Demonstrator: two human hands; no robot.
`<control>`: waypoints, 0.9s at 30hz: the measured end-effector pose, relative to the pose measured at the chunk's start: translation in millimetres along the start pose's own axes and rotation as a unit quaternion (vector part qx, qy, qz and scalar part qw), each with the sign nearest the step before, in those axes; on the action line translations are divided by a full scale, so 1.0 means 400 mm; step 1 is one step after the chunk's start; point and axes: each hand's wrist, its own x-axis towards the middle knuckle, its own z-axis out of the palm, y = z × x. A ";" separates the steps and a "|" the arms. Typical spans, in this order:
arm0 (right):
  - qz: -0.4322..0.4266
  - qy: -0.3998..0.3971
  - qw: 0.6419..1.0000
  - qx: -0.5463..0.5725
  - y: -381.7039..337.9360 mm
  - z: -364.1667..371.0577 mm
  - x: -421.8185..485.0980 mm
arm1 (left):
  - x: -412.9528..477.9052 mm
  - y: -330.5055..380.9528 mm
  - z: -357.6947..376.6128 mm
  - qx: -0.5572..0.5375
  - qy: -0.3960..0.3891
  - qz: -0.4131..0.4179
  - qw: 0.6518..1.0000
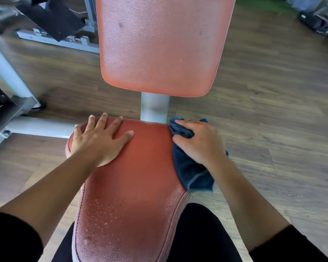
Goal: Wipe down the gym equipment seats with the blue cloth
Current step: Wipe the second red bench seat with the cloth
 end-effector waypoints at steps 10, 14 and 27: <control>-0.074 -0.029 0.997 -0.004 0.001 -0.009 -0.049 | -0.003 0.002 -0.003 -0.003 -0.007 -0.002 1.000; -0.047 -0.016 0.999 -0.003 -0.007 -0.001 0.007 | -0.003 0.003 -0.002 -0.005 -0.004 -0.004 1.000; -0.052 -0.025 0.998 0.002 0.005 -0.001 0.023 | 0.000 0.002 -0.001 -0.006 -0.006 -0.008 1.000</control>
